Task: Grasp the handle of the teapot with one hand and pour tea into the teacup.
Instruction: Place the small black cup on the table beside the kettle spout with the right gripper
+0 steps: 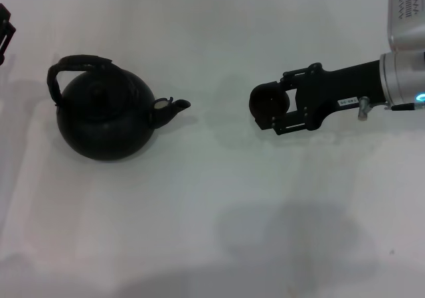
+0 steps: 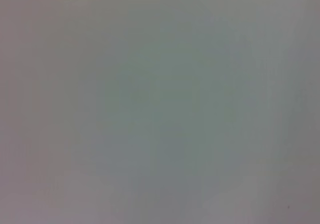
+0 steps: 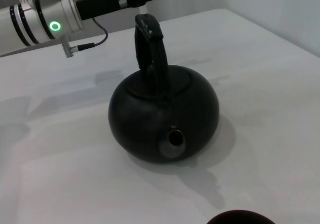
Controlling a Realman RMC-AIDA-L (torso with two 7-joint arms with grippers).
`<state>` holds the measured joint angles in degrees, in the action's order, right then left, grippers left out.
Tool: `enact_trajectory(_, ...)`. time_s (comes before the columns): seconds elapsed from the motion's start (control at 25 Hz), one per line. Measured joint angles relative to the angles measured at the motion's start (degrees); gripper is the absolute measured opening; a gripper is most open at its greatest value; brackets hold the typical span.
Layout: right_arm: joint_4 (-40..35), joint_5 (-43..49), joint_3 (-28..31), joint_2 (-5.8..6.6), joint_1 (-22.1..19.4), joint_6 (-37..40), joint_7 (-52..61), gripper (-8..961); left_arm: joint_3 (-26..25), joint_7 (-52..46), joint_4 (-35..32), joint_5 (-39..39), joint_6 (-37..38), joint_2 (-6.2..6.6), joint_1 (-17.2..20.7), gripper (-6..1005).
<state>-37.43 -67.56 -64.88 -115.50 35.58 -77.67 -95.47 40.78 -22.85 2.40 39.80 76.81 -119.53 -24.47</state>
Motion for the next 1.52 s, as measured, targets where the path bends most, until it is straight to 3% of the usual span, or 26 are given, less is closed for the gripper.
enact_trajectory(0.32, 0.35, -0.86, -2.07, -0.48, 0.62, 0.39, -0.15, 728, 0.03, 0.00, 0.00, 0.02, 0.00, 0.00, 0.04, 879)
enact_trajectory(0.64, 0.49, -6.56, -16.07, -0.51, 1.41, 8.12, 0.36, 728, 0.22, 0.00, 0.07, 0.02, 0.00, -0.09, 0.27, 879)
enact_trajectory(1.2, 0.96, -7.13, -19.89, -0.35, 1.77, 10.48, -0.06, 729, 0.18, 0.00, 0.73, 0.10, 0.00, -0.09, 0.65, 880)
enact_trajectory(1.52, 1.31, -7.43, -22.89, -0.59, 1.35, 15.74, -0.25, 728, 0.26, 0.00, 0.78, 0.11, 0.01, -0.09, 0.37, 880)
